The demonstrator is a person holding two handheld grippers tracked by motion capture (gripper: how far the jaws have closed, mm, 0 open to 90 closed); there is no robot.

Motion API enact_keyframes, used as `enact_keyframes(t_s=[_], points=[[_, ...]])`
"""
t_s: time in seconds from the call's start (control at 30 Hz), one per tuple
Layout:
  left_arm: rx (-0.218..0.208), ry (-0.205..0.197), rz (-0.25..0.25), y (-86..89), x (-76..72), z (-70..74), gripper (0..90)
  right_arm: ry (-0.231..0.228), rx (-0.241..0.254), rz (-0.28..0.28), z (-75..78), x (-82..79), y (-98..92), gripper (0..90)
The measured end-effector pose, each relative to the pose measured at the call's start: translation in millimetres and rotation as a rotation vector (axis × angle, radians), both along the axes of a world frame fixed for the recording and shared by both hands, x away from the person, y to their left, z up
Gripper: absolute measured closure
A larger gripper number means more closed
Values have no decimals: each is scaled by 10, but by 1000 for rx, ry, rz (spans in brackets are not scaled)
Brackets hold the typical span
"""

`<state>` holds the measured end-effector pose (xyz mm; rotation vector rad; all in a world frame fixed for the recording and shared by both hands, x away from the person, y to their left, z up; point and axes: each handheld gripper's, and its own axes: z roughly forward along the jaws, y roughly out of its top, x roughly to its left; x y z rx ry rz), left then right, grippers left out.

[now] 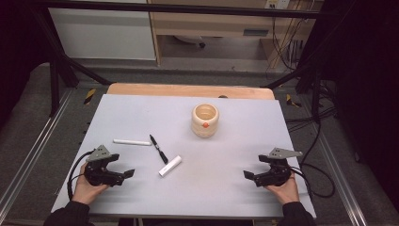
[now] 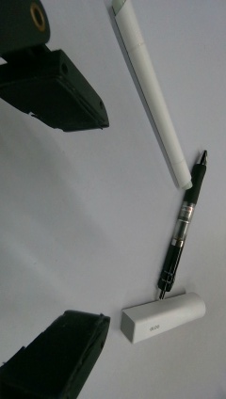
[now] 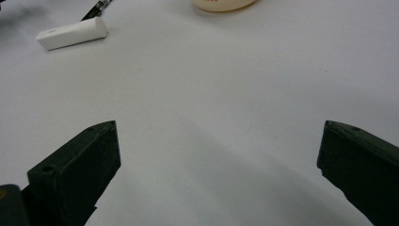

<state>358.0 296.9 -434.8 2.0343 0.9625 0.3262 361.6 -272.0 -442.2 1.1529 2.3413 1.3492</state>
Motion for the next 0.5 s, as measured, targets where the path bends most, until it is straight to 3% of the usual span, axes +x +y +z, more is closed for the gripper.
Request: enact_keyframes(t_s=[0.5], points=[[3,1,7,0,-5,-7,60,-13,1,7,36,-2,37,6]])
